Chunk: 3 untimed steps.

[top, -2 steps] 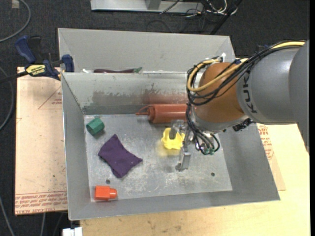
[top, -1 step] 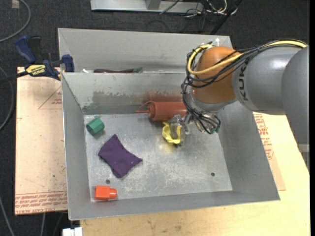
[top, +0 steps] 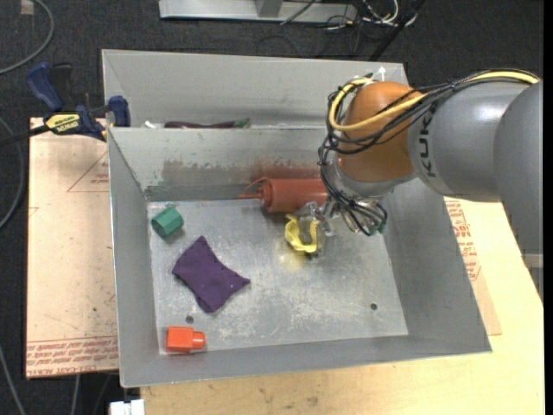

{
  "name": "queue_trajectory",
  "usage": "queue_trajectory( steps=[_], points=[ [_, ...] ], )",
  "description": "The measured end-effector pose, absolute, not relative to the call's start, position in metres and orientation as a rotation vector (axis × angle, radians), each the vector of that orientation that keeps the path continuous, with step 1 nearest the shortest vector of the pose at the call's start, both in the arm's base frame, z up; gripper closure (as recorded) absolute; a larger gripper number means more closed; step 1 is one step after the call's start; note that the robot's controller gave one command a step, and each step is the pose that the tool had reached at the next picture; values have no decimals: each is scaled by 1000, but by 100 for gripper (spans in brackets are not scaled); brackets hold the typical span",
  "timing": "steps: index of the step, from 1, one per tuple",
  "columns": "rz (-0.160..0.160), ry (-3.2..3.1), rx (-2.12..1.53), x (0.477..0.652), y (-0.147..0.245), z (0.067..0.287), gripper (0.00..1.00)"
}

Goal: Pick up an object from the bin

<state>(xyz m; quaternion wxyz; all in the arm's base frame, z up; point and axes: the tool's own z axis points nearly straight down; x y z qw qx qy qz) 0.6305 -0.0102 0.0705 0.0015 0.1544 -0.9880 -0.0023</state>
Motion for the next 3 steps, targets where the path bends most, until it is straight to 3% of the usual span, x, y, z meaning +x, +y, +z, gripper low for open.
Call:
queue_trajectory(
  steps=[1, 2, 3],
  points=[
    [-7, -3099, 489, 632, -8, 114, 100],
    [-8, -3097, 521, 632, -13, 177, 100],
    [-1, -3126, 465, 637, -18, 172, 100]
  ],
)
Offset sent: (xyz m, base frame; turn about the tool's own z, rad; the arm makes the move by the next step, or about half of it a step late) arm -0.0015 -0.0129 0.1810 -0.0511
